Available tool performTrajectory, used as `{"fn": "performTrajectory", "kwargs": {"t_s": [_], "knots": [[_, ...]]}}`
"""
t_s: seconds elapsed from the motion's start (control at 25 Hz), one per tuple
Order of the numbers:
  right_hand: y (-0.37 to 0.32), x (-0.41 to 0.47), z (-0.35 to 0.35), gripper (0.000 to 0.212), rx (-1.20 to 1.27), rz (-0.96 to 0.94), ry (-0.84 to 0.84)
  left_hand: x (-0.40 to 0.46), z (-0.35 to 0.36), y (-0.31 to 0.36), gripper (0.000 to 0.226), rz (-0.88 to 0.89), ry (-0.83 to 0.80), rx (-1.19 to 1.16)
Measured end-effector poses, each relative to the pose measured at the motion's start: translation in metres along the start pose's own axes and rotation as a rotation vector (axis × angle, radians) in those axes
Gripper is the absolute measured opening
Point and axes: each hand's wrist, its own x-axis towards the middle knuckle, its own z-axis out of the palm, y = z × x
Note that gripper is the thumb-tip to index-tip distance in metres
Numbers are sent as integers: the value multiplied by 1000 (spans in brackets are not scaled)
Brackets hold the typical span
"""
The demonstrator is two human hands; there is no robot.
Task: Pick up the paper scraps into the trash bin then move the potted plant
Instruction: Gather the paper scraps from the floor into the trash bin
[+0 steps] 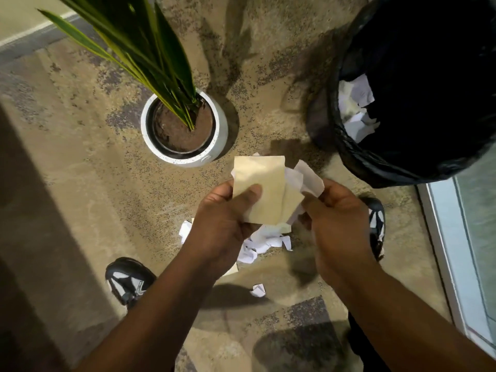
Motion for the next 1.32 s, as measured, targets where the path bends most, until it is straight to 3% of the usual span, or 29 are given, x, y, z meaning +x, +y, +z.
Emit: {"fn": "performTrajectory", "kwargs": {"t_s": [0.12,0.28,0.44,0.6,0.8,1.12,1.24,1.32], "knots": [[-35,-44,-11,27,327,-13,-88,-25,38,8,29,51,-61,65],[-57,-23,-30,24,422,-80,-45,-12,90,13,22,187,-95,159],[-69,5,-60,30,591,-110,-2,5,144,10,21,137,-213,105],[-92,22,-86,37,726,-96,-54,17,187,11,26,114,-190,98],[-103,33,-101,31,888,33,-31,33,219,17,14,4,-137,128],[-99,46,-107,44,899,85,-30,42,215,12,16,-50,-103,91],[-90,48,-100,43,841,112,-54,45,195,12,29,-64,-120,112],[-83,47,-92,37,768,117,-106,46,177,16,25,-23,-118,137]]}}
